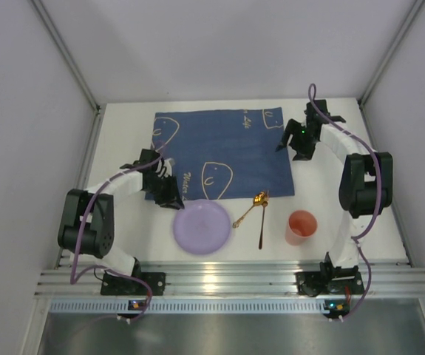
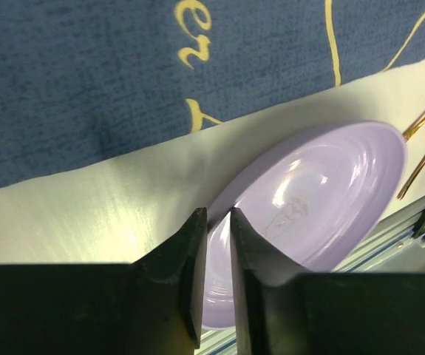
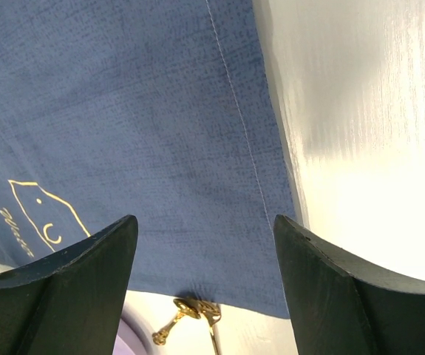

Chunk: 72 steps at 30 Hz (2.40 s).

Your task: Set the dinner table for one person

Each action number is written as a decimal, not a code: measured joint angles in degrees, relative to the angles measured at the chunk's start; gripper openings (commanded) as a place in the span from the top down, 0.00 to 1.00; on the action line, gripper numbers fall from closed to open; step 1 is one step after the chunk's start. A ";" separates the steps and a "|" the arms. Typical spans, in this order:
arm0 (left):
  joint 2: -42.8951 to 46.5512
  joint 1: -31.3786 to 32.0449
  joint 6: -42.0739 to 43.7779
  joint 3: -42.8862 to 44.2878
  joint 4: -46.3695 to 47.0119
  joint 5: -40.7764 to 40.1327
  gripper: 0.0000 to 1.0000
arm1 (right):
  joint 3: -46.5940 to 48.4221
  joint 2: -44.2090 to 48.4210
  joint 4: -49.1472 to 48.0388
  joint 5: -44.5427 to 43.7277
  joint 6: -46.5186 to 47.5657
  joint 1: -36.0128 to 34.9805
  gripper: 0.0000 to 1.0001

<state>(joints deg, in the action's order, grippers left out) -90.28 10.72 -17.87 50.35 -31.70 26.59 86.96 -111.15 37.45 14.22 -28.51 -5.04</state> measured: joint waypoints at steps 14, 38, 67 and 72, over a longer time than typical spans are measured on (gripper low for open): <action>-4.00 7.37 1.44 0.15 -1.09 -0.92 1.00 | -3.04 0.55 -0.22 0.04 0.07 2.05 0.25; -32.63 6.80 -3.06 51.63 -6.95 -7.80 1.00 | -8.70 4.04 -1.84 1.70 0.24 3.48 0.25; -45.68 2.84 -4.22 66.12 -19.47 -14.43 0.46 | -12.50 8.13 -1.05 1.62 1.31 6.71 0.25; -46.01 2.82 -3.98 66.77 -20.00 -14.62 0.50 | -13.16 9.18 -1.14 1.36 1.31 6.71 0.25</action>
<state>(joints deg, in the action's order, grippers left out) -136.29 13.54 -21.85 117.12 -51.70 11.97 73.80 -101.97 36.32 15.57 -27.20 1.67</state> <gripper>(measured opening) 0.514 0.753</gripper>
